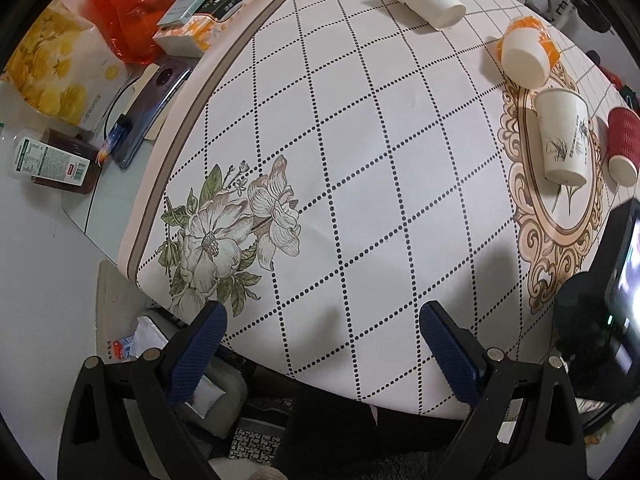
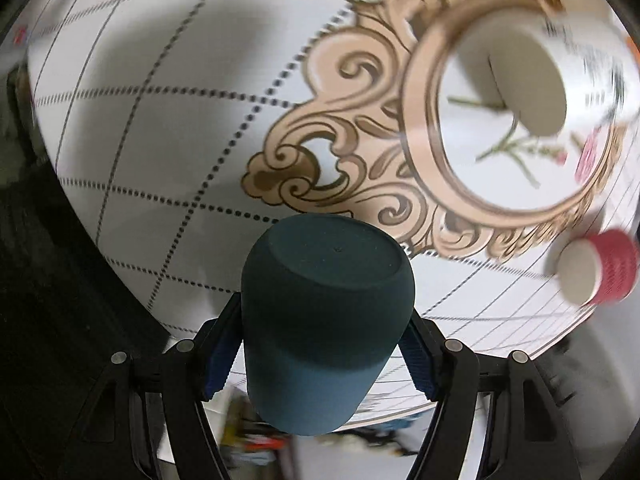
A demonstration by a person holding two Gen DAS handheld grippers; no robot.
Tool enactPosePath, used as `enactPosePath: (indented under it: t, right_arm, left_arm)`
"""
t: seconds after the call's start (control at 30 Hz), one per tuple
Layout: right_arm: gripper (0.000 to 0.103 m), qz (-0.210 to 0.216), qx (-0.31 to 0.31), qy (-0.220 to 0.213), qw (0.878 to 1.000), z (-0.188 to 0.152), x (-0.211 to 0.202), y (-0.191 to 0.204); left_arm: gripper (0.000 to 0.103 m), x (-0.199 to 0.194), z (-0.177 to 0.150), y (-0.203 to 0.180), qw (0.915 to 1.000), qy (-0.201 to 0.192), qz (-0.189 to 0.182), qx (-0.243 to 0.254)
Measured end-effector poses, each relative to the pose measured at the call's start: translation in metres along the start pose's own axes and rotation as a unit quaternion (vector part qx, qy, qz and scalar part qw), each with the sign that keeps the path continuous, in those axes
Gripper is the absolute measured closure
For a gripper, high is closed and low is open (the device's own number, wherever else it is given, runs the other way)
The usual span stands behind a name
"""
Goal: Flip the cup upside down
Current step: 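Lift the teal cup with the right tool and turn it bottom up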
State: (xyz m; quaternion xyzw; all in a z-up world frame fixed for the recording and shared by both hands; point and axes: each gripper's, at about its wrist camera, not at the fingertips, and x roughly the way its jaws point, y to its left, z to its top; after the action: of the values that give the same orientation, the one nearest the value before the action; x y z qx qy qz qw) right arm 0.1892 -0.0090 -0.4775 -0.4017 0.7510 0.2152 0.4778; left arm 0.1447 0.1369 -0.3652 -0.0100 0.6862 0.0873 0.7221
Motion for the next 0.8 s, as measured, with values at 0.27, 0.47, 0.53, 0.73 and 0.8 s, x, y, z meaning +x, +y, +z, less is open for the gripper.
enactPosePath:
  t: [0.27,0.47,0.53,0.73,0.8]
  right_arm:
    - [0.029,0.056,0.072,-0.011,0.996,0.004,-0.001,-0.029]
    - [0.029,0.075,0.109,-0.018,0.991,0.004,-0.005,-0.042]
    - [0.026,0.079,0.119,-0.018,0.99,0.004,-0.007,-0.045]
    - [0.032,0.094,0.153,-0.043,0.983,-0.003,-0.013,-0.069]
    - [0.032,0.08,0.158,-0.062,0.982,-0.01,-0.017,-0.076]
  left_arm:
    - [0.004,0.002,-0.004,-0.008,0.9998,0.004,0.005,0.019]
    - [0.004,0.001,-0.006,-0.016,0.9994,0.002,0.005,0.035]
    - [0.004,-0.001,-0.006,-0.019,0.9991,0.0,0.007,0.041]
    - [0.004,-0.003,-0.005,-0.027,0.9985,-0.002,0.007,0.055]
    - [0.004,-0.003,-0.004,-0.031,0.9981,-0.003,0.007,0.061]
